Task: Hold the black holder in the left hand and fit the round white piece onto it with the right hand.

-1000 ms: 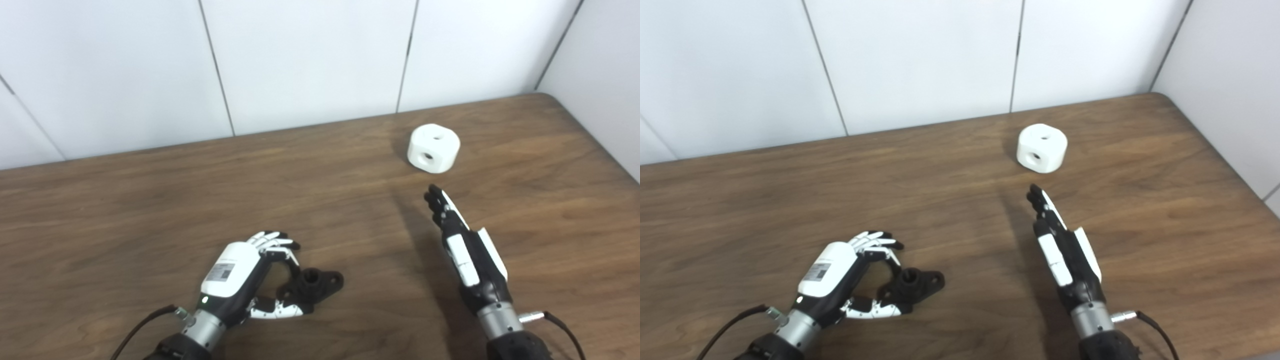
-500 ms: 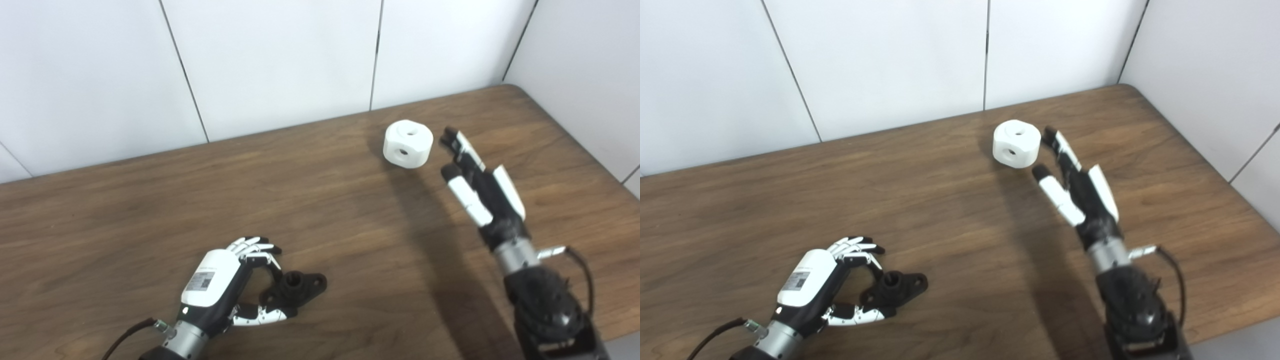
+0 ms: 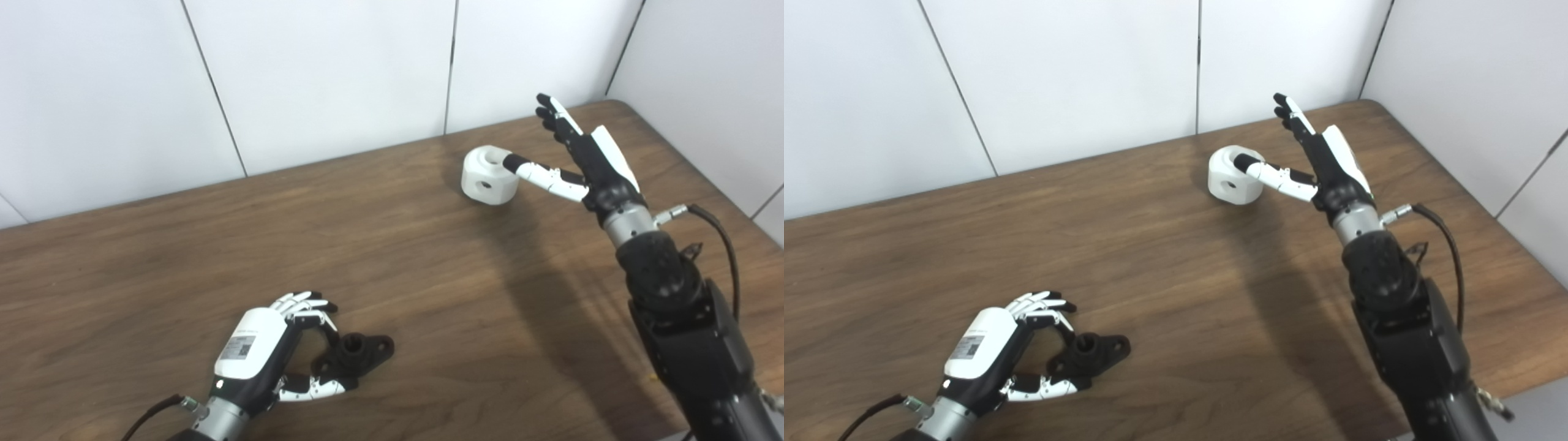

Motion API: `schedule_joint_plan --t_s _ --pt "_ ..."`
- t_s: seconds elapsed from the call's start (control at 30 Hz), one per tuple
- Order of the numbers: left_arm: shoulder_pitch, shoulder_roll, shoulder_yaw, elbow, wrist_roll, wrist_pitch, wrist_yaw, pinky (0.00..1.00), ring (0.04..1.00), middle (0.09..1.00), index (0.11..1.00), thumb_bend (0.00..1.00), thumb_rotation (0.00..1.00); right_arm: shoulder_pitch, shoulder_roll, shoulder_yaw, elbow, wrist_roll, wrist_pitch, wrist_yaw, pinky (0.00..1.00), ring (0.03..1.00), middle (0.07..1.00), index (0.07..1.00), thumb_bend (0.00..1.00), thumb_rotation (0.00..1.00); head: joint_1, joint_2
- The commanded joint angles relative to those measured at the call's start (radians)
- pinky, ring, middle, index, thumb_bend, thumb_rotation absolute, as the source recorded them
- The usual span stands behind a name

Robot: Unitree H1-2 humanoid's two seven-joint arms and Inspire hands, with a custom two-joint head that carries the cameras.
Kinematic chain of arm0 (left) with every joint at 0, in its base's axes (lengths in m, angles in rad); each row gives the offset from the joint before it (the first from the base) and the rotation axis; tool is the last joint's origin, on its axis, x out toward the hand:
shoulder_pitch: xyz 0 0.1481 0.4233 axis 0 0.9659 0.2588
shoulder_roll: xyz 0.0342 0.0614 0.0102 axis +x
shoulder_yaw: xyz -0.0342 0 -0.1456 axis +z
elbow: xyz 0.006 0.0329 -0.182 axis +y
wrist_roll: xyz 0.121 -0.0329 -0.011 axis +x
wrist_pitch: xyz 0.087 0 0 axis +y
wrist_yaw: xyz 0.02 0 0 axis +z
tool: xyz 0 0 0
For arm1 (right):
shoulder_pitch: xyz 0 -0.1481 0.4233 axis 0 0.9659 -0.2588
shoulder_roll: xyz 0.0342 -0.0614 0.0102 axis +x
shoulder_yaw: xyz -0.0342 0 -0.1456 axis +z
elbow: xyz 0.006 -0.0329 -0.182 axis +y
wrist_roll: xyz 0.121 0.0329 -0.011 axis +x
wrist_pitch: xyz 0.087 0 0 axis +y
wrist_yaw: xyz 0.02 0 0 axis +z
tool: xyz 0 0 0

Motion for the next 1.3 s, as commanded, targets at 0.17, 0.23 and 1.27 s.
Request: schedule_joint_plan --t_s 0.17,0.23,1.27 --pt "0.045 0.030 -0.007 0.053 0.020 0.037 -0.062 0.85 0.874 0.776 0.487 0.52 0.05 -0.142 -0.101 0.076 0.123 -0.103 -0.006 0.029 0.91 0.961 0.941 0.958 0.75 0.61 0.000 -0.001" --pt "0.045 0.030 -0.008 0.053 0.023 0.034 -0.060 0.85 0.872 0.775 0.487 0.52 0.05 -0.166 -0.107 0.094 0.150 -0.121 0.000 0.033 0.92 0.979 0.946 0.949 0.77 0.58 0.000 0.000" --pt "0.046 0.024 -0.012 0.046 0.032 0.043 -0.064 0.85 0.870 0.775 0.487 0.52 0.05 -0.285 -0.125 0.254 0.351 -0.315 0.050 0.132 1.00 1.000 0.948 0.893 0.97 0.43 0.010 0.003"
